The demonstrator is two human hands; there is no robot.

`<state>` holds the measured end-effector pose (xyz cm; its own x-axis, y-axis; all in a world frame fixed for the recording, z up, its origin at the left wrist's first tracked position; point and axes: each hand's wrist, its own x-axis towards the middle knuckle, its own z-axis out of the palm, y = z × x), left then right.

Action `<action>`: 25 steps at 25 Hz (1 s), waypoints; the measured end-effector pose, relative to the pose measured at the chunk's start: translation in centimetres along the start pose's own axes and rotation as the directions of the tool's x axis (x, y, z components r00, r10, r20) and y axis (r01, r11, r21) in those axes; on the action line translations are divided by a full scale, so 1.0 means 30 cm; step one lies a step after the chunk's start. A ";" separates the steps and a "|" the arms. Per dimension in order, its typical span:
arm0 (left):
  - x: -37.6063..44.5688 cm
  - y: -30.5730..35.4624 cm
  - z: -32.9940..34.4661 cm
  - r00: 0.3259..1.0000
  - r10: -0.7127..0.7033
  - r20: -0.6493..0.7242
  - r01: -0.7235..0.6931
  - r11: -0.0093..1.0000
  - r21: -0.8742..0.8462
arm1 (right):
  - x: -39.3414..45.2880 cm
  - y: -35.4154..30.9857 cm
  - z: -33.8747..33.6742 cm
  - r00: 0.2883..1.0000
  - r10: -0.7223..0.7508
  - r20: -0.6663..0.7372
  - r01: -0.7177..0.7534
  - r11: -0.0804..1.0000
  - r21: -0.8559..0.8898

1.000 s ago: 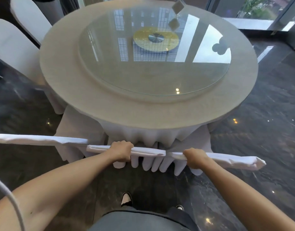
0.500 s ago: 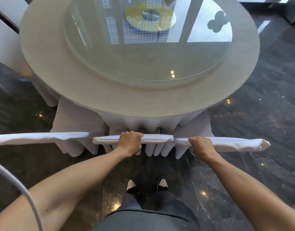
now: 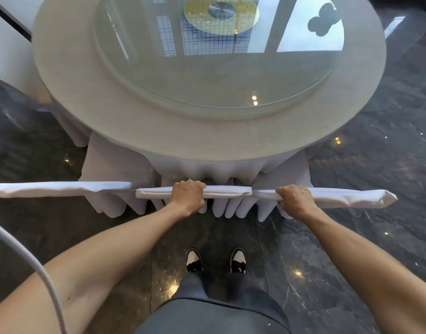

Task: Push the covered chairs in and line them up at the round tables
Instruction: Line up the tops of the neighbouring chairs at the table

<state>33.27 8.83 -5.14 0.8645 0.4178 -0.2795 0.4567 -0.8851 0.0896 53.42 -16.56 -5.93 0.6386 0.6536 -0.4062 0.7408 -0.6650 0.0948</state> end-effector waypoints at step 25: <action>-0.171 -0.937 -0.051 0.932 -0.360 0.032 0.341 0.906 0.250 | 0.087 -0.754 -0.180 0.981 -0.183 -0.068 0.193 0.960 0.202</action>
<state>16.31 31.89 -4.75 0.6350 0.7018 -0.3230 0.6563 -0.7106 -0.2537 39.46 2.13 -4.23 0.5050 0.7870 -0.3544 0.7924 -0.5855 -0.1712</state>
